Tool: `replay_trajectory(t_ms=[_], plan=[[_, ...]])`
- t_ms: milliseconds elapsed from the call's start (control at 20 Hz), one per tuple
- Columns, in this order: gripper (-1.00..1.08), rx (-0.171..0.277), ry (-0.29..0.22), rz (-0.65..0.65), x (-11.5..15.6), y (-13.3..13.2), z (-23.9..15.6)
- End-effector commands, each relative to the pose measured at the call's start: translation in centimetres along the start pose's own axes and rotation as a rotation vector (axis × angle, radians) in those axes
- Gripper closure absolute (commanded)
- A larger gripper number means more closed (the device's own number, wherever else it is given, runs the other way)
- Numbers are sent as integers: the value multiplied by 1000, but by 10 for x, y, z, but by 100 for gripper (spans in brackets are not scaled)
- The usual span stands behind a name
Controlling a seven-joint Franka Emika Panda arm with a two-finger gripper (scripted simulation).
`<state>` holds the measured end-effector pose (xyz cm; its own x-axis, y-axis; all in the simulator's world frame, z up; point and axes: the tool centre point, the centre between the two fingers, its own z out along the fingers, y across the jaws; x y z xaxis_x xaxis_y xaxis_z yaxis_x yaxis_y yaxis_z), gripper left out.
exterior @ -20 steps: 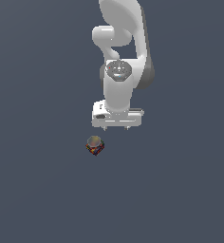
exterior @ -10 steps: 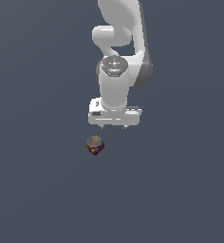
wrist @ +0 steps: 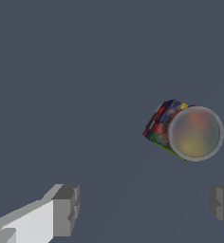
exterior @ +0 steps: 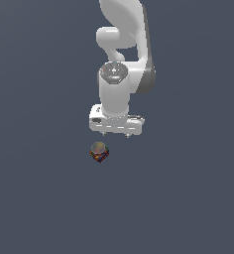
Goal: Pick up the object and move it to a goal position.
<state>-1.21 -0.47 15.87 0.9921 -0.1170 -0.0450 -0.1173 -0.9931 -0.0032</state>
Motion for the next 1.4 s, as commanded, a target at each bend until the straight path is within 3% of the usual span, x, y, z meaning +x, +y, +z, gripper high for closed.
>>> replay_trajectory(t_ms=[0,750,1350], plan=[[-92,2,3,50,3,7,5],[-92,9,37,464,27,66,42],[-92,9,44,538,30,78,50]])
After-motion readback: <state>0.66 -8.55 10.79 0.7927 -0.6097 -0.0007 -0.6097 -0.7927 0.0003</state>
